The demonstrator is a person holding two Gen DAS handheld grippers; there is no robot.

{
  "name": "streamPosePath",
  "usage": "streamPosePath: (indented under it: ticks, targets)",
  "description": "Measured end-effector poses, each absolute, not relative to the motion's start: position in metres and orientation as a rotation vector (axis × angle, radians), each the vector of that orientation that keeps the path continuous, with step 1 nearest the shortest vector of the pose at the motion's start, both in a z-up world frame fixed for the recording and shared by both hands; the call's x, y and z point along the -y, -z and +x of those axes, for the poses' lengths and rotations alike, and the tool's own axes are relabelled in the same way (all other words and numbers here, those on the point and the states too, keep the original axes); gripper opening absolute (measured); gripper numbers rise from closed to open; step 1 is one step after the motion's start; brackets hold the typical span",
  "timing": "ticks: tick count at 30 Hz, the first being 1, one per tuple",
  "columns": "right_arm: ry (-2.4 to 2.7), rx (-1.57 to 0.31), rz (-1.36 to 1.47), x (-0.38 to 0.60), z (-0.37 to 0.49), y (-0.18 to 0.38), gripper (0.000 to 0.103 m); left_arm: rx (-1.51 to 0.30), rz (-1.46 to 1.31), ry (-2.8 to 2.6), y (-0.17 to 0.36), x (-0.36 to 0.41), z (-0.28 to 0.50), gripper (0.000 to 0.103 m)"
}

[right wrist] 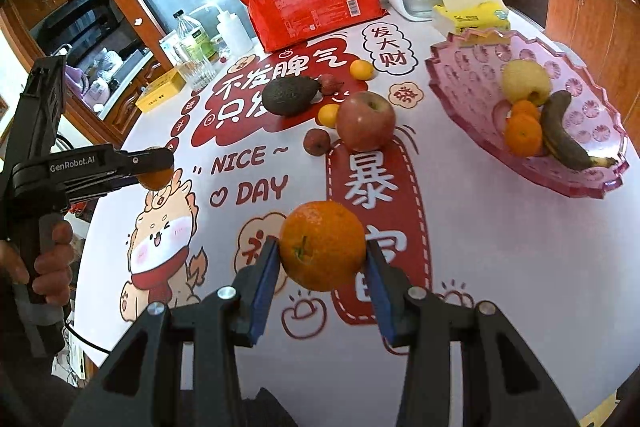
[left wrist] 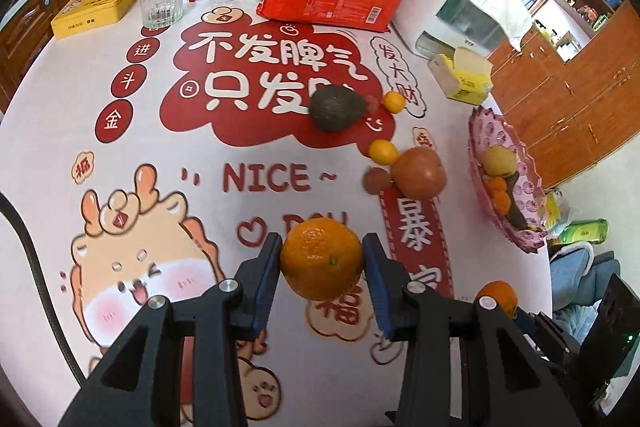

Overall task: Organize fruits
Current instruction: 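Lift the mandarin and orange and carry both over the pink bowl, then lower the mandarin and orange into the bowl and open both tools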

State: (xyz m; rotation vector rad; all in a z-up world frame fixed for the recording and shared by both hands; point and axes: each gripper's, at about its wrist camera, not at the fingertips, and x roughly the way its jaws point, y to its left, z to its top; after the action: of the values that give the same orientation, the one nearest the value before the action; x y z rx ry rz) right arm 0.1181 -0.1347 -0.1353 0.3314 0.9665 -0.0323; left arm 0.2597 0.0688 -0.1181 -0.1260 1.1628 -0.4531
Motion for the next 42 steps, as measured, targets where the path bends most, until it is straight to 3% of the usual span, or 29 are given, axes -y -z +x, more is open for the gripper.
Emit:
streamPosePath:
  ticks: [19,42]
  targets:
    - [-0.035,-0.890,0.168,0.223,0.069,0.105,0.043,-1.063,-0.157,0.476,0.070,0.046,0.197,0.039]
    - [-0.093,-0.866,0.170,0.339,0.069,0.111,0.043,-1.073,-0.080,0.570,0.092,0.203,0.169,0.040]
